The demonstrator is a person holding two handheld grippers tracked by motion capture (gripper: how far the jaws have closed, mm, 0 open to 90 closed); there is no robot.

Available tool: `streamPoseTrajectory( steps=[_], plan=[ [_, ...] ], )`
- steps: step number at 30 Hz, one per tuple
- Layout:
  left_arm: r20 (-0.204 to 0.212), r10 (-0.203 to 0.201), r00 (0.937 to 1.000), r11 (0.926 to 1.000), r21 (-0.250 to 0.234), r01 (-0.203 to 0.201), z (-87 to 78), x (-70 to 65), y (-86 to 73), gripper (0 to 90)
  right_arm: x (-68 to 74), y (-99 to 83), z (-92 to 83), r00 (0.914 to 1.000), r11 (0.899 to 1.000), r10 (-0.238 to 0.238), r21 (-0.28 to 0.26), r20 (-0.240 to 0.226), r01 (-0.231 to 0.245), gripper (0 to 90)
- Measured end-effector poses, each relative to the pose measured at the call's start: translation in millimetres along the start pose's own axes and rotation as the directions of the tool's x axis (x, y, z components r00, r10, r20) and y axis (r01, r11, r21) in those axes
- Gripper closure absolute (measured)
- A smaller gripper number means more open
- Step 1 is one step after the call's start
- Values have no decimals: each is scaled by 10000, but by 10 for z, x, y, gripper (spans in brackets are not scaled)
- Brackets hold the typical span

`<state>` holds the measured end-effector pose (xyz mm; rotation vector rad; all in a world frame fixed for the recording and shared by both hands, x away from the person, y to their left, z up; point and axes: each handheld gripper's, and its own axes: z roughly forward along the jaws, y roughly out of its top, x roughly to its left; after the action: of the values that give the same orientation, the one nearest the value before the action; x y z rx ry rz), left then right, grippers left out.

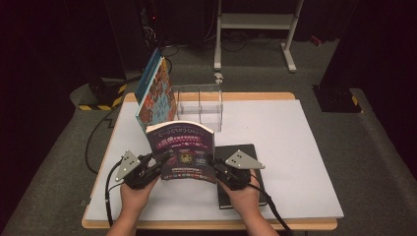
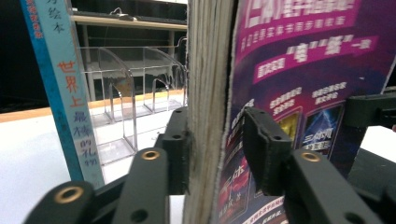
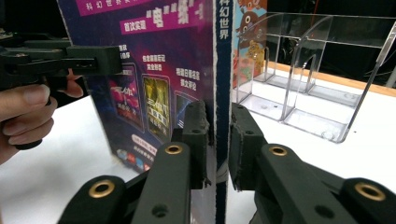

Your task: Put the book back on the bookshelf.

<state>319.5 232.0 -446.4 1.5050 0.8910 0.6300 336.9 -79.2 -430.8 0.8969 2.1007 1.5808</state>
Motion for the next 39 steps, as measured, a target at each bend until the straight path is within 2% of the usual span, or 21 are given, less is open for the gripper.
streamPoseTrajectory(
  steps=[2,5,7,8,11,14,17,18,20,21,24,25,28,30,32,34,35,39],
  plan=[
    [30,-44,10000,10000,36,44,-19,-5,-5,572,17,-14,-25,10000,10000,30,19,-47,-30,749],
    [48,-86,10000,10000,1,86,-41,-7,-18,522,33,-24,-55,9996,10000,58,40,-276,-57,657],
    [68,-83,9999,10000,47,83,-46,-9,-33,518,21,-11,-57,9978,9999,125,-5,-655,-126,613],
    [70,-77,9999,9999,72,77,-47,-9,-35,518,9,7,-51,9961,9998,173,-16,-861,-175,597],
    [91,-112,9999,9999,76,111,-48,-10,-35,513,-36,104,-21,9940,9999,149,-61,-1084,-157,563],
    [120,-111,9999,9999,126,110,-43,-3,-38,506,-70,237,39,9929,9999,-167,-47,-1177,162,563],
    [132,-171,9998,9996,216,168,-39,1,-40,503,-91,337,94,9899,9988,-486,-43,-1332,485,623],
    [133,-181,9997,9995,265,178,-38,5,-40,503,-91,358,110,9872,9980,-622,48,-1468,636,714],
    [68,-150,9999,9994,305,148,-41,13,-40,503,-72,377,131,9813,9948,-980,105,-1654,1011,828],
    [0,-160,9999,9994,296,160,-43,19,-38,502,-48,384,136,9810,9927,-1170,97,-1546,1199,835],
    [-152,-248,9996,9992,296,253,-57,53,-34,499,-24,400,165,9875,9939,-1082,91,-1148,1100,837],
    [-175,-285,9994,9992,275,290,-65,65,-32,500,-19,401,172,9896,9935,-1136,-24,-887,1138,838],
    [-225,-365,9991,9992,168,369,-94,98,-19,501,-44,403,182,9960,9943,-897,-590,-39,893,839],
    [-210,-416,9989,9990,135,419,-103,105,-15,501,-37,407,179,9946,9913,-953,-870,414,986,839],
    [-181,-407,9990,9991,147,410,-101,107,-16,501,6,402,188,9900,9885,-1106,-931,880,1187,838],
    [-146,-413,9990,9989,207,416,-93,107,-19,499,-13,378,230,9941,9941,-782,-694,756,835,837],
    [-119,-478,9988,9986,218,480,-87,101,-22,496,-20,361,231,9955,9940,-647,-836,692,704,836],
    [-50,-469,9989,9984,320,471,-69,93,-28,485,-36,333,209,9959,9953,-474,-810,770,537,831]
  ],
)
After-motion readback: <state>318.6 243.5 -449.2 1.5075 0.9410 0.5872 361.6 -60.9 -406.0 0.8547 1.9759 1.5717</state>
